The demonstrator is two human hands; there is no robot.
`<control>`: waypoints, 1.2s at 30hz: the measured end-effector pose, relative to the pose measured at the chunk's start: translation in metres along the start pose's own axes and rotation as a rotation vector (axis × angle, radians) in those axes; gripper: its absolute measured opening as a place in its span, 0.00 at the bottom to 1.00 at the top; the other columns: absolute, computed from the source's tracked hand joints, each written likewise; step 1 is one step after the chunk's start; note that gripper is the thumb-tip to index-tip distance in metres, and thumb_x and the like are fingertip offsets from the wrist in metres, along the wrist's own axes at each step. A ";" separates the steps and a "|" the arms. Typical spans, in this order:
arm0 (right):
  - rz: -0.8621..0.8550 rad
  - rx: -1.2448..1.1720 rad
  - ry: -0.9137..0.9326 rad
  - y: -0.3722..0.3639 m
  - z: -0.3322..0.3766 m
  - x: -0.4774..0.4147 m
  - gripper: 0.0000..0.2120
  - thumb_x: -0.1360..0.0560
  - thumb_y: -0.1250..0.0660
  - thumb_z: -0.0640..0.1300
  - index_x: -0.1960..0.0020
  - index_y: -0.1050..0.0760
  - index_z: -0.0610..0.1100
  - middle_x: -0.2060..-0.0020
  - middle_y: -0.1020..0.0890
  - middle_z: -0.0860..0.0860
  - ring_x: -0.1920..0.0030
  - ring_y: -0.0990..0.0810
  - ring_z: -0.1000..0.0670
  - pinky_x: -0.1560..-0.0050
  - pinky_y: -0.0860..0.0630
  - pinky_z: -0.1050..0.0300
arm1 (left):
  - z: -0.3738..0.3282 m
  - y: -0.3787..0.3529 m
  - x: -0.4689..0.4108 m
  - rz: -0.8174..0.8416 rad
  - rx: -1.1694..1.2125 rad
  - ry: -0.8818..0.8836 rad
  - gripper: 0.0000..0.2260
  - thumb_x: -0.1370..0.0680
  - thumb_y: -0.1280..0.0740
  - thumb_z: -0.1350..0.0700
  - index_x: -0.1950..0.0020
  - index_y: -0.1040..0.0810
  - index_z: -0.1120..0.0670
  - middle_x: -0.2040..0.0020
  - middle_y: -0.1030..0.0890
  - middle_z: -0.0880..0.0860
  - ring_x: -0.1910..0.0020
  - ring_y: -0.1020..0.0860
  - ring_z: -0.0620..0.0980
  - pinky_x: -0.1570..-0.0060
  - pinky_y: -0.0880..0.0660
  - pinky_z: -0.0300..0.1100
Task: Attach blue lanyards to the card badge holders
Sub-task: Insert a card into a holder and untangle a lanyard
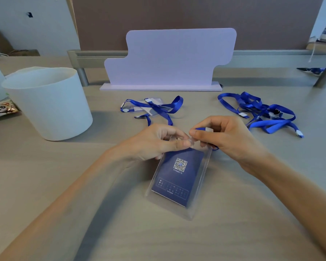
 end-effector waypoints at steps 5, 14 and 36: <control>0.001 -0.063 0.006 -0.001 0.000 0.001 0.05 0.28 0.28 0.42 0.58 0.17 0.40 0.72 0.21 0.53 0.72 0.27 0.58 0.69 0.30 0.64 | 0.003 -0.002 -0.001 -0.001 0.172 0.045 0.06 0.25 0.31 0.53 0.51 0.17 0.52 0.57 0.15 0.51 0.60 0.18 0.44 0.60 0.22 0.34; 0.138 -0.049 -0.074 0.000 -0.004 0.000 0.08 0.23 0.34 0.45 0.52 0.17 0.43 0.62 0.18 0.52 0.64 0.22 0.55 0.61 0.30 0.55 | 0.002 0.001 0.001 0.003 0.132 0.076 0.04 0.24 0.30 0.55 0.53 0.18 0.53 0.58 0.15 0.49 0.60 0.16 0.44 0.65 0.24 0.32; 0.190 0.285 0.148 -0.002 0.003 0.003 0.03 0.26 0.29 0.44 0.56 0.16 0.49 0.59 0.15 0.53 0.65 0.22 0.53 0.61 0.25 0.60 | 0.009 0.015 0.008 0.109 -0.140 0.154 0.08 0.23 0.31 0.51 0.50 0.17 0.53 0.50 0.15 0.51 0.56 0.20 0.47 0.65 0.24 0.41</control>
Point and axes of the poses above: each hand's wrist, its own x-axis away from the middle knuckle, its own y-axis out of the back of the hand, z = x × y, the point moved 6 cm from there along -x, towards the middle knuckle
